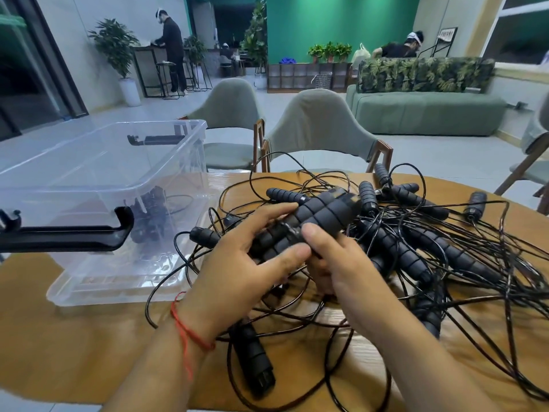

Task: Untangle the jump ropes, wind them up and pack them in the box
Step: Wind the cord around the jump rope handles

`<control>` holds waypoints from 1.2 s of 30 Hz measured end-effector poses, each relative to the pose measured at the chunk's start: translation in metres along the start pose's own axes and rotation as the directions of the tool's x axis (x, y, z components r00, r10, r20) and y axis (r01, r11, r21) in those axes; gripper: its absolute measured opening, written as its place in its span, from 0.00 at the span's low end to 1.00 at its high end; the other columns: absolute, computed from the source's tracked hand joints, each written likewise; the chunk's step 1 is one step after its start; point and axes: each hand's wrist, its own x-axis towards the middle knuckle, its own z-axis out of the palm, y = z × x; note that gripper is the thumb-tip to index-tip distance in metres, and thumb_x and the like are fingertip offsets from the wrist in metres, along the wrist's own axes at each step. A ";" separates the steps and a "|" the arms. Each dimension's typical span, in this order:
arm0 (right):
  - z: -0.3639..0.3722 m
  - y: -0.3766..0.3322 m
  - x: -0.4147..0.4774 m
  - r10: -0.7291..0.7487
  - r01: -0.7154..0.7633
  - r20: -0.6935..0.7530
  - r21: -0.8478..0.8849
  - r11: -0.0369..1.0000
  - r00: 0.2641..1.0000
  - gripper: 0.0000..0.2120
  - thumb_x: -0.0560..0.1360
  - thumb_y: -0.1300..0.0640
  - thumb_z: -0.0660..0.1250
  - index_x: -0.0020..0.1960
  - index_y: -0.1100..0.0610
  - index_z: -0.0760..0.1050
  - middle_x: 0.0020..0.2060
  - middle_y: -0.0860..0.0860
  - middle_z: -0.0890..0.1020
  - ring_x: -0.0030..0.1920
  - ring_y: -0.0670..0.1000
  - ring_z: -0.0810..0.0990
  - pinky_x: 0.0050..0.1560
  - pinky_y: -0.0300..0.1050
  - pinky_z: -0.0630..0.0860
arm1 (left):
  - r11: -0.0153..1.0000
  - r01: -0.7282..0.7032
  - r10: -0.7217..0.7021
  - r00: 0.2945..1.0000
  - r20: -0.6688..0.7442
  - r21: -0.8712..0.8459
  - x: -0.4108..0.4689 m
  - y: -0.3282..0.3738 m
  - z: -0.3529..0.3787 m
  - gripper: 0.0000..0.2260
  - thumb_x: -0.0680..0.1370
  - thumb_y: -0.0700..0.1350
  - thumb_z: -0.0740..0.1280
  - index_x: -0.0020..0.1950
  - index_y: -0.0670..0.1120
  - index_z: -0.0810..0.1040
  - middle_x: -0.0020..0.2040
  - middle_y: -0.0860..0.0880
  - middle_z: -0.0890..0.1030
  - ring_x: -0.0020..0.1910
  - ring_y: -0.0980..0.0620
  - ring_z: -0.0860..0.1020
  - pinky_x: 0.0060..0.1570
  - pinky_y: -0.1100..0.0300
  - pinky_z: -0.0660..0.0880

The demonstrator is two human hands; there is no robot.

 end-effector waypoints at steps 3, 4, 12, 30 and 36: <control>-0.002 -0.005 -0.001 0.015 -0.016 0.032 0.038 0.999 0.999 0.12 0.86 0.57 0.58 0.59 0.60 0.78 0.28 0.45 0.83 0.29 0.39 0.81 0.30 0.29 0.74 | 0.981 0.070 -0.061 0.997 0.054 -0.181 0.001 -0.001 -0.004 0.28 0.75 0.46 0.79 0.73 0.56 0.76 0.60 0.54 0.85 0.57 0.49 0.86 0.49 0.52 0.85; -0.003 -0.005 -0.001 0.010 -0.010 0.035 0.016 1.000 0.999 0.12 0.87 0.58 0.58 0.60 0.60 0.78 0.26 0.43 0.81 0.28 0.38 0.80 0.30 0.28 0.73 | 0.978 0.070 -0.063 0.997 0.040 -0.194 0.001 -0.001 -0.004 0.28 0.73 0.45 0.79 0.73 0.55 0.77 0.60 0.54 0.85 0.57 0.49 0.86 0.49 0.53 0.85; -0.020 0.009 0.008 -0.155 0.067 -0.084 -0.635 0.770 0.984 0.24 0.80 0.26 0.55 0.38 0.41 0.76 0.28 0.42 0.75 0.31 0.42 0.71 0.40 0.50 0.69 | 0.928 -0.261 0.336 0.896 -0.290 0.267 0.000 -0.002 0.010 0.30 0.73 0.39 0.81 0.73 0.51 0.77 0.66 0.56 0.82 0.66 0.56 0.81 0.66 0.59 0.78; -0.008 -0.009 0.001 0.045 -0.043 -0.016 0.090 0.995 0.999 0.20 0.78 0.36 0.59 0.50 0.50 0.80 0.23 0.42 0.75 0.23 0.40 0.72 0.29 0.34 0.67 | 0.899 -0.433 0.420 0.893 -0.164 -0.058 -0.004 0.003 0.024 0.16 0.83 0.42 0.67 0.70 0.42 0.79 0.72 0.46 0.80 0.74 0.42 0.75 0.73 0.44 0.71; -0.018 -0.003 0.003 -0.084 0.083 0.011 0.022 0.996 0.996 0.28 0.82 0.33 0.59 0.60 0.56 0.81 0.27 0.43 0.73 0.28 0.43 0.68 0.30 0.36 0.63 | 0.749 0.210 -0.344 0.934 -0.098 -0.629 0.008 0.004 0.015 0.22 0.83 0.62 0.61 0.65 0.46 0.80 0.62 0.41 0.84 0.57 0.43 0.84 0.53 0.45 0.82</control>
